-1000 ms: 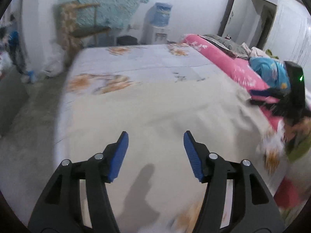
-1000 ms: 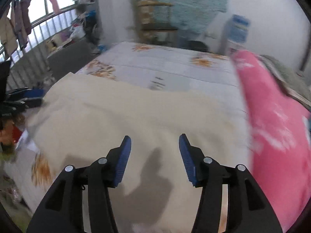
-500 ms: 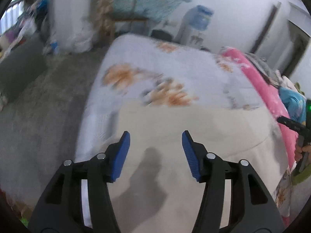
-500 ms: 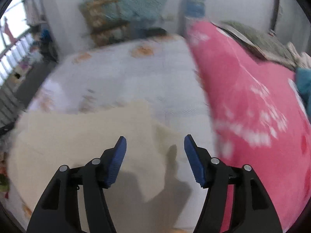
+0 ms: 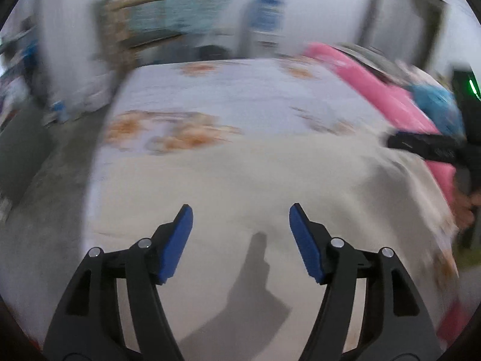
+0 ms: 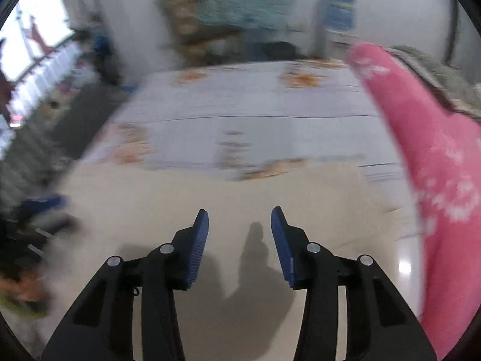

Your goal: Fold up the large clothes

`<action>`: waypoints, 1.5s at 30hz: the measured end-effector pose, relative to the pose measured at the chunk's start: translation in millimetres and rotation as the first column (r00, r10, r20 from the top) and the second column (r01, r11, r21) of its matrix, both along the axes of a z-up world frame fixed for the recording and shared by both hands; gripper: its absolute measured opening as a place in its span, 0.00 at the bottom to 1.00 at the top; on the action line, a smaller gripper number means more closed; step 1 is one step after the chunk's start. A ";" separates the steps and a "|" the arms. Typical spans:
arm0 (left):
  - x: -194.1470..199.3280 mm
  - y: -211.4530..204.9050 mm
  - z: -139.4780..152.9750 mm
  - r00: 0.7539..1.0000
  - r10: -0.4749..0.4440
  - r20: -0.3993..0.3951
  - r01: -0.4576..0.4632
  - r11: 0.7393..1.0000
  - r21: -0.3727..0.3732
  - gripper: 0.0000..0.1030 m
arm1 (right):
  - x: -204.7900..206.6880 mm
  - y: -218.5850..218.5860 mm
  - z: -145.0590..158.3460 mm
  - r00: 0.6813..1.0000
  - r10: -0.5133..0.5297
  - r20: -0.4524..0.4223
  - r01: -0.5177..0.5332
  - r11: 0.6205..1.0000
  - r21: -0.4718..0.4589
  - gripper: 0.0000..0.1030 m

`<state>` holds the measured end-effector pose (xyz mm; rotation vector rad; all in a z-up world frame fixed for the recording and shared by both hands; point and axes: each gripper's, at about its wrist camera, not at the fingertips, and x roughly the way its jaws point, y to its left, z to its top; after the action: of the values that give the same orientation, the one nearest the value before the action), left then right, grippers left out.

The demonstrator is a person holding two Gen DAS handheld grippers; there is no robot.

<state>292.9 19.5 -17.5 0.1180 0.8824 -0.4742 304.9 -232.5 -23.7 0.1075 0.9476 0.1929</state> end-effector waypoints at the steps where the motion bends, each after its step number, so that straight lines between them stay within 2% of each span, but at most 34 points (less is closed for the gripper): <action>1: -12.6 -15.1 -1.5 0.998 -0.062 0.010 0.062 0.998 0.014 0.61 | -9.0 19.9 -2.4 0.998 0.062 0.002 -0.062 0.998 0.010 0.42; 3: -37.9 -46.1 -13.3 0.985 -0.174 0.022 0.172 0.982 0.075 0.61 | -24.3 53.1 -12.1 0.985 0.172 0.004 -0.172 0.985 -0.019 0.42; 4: -46.9 -55.2 -22.2 0.980 -0.197 0.014 0.194 0.973 0.121 0.61 | -33.9 65.1 -21.6 0.977 0.213 0.000 -0.213 0.976 -0.039 0.42; 5: -52.8 -56.9 -32.0 0.982 -0.191 -0.002 0.189 0.969 0.162 0.61 | -42.7 70.8 -34.3 0.975 0.220 -0.023 -0.221 0.972 -0.080 0.42; 6: -55.5 -53.3 -38.1 0.984 -0.175 -0.021 0.176 0.969 0.172 0.61 | -47.9 74.1 -43.4 0.976 0.214 -0.044 -0.217 0.969 -0.117 0.42; 7: -60.3 -42.3 -38.4 0.988 -0.155 -0.026 0.157 0.976 0.149 0.61 | -60.0 69.3 -50.2 0.977 0.211 -0.036 -0.214 0.969 -0.126 0.42; 9: -69.4 -18.0 -33.6 0.992 -0.118 -0.039 0.122 0.988 0.092 0.59 | -81.7 51.6 -50.5 0.978 0.206 -0.026 -0.207 0.974 -0.087 0.41; 10: -76.6 -3.3 -29.0 0.994 -0.105 -0.038 0.107 0.993 0.059 0.57 | -93.7 43.4 -49.5 0.981 0.191 -0.021 -0.192 0.977 -0.096 0.41; 11: -81.8 5.5 -25.9 0.995 -0.096 -0.032 0.097 0.994 0.045 0.57 | -107.3 31.9 -47.7 0.985 0.171 -0.026 -0.173 0.977 -0.125 0.37; 14: -95.1 34.4 -24.7 0.999 -0.029 -0.034 0.032 0.997 0.075 0.57 | -132.4 6.6 -38.6 0.990 0.131 -0.052 -0.136 0.985 -0.111 0.34; 18: -107.2 65.7 -19.8 0.998 0.046 -0.035 -0.044 0.998 0.045 0.57 | -150.5 -19.1 -27.2 0.998 0.020 -0.054 -0.031 0.979 -0.200 0.34; 20: -109.8 77.0 -19.2 0.994 0.100 -0.049 -0.098 0.995 0.033 0.57 | -162.4 -32.3 -18.2 0.997 -0.048 -0.054 0.039 0.985 -0.170 0.35; 23: -121.8 91.1 -6.2 0.984 0.167 -0.056 -0.169 0.985 -0.037 0.58 | -178.7 -52.3 -1.8 0.989 -0.150 -0.014 0.147 0.982 -0.116 0.37; 25: -137.1 88.1 9.8 0.984 0.177 -0.016 -0.177 0.981 -0.084 0.69 | -196.9 -49.9 12.2 0.981 -0.189 0.036 0.191 0.977 -0.091 0.51; 28: -157.9 74.8 30.4 0.981 0.189 0.039 -0.183 0.975 -0.124 0.81 | -218.2 -35.4 22.9 0.971 -0.213 0.104 0.224 0.969 -0.104 0.62; 32: -178.0 55.1 50.6 0.971 0.229 0.073 -0.216 0.964 -0.153 0.87 | -231.0 -12.1 36.4 0.960 -0.210 0.184 0.231 0.967 -0.105 0.74; 35: -182.9 36.9 61.6 0.961 0.264 0.084 -0.256 0.962 -0.097 0.87 | -246.7 -5.1 54.8 0.944 -0.221 0.246 0.256 0.959 -0.122 0.83; 37: -184.5 29.9 66.9 0.953 0.283 0.104 -0.279 0.959 -0.055 0.88 | -248.2 -2.8 64.8 0.933 -0.232 0.274 0.276 0.952 -0.134 0.86; 40: -188.4 25.4 73.1 0.942 0.311 0.127 -0.309 0.950 -0.039 0.91 | -255.6 2.8 79.0 0.911 -0.252 0.326 0.309 0.941 -0.135 0.94; 42: -189.8 24.9 74.1 0.937 0.324 0.130 -0.322 0.946 -0.037 0.92 | -257.6 7.7 82.1 0.905 -0.265 0.332 0.323 0.937 -0.134 0.94; 45: -191.1 20.4 72.4 0.929 0.342 0.140 -0.345 0.938 0.003 0.92 | -252.6 16.9 72.0 0.915 -0.287 0.283 0.343 0.924 -0.170 0.94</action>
<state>101.8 40.0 54.9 0.0193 0.7536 -0.1234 52.4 -215.5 48.3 0.0327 0.6774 -0.1958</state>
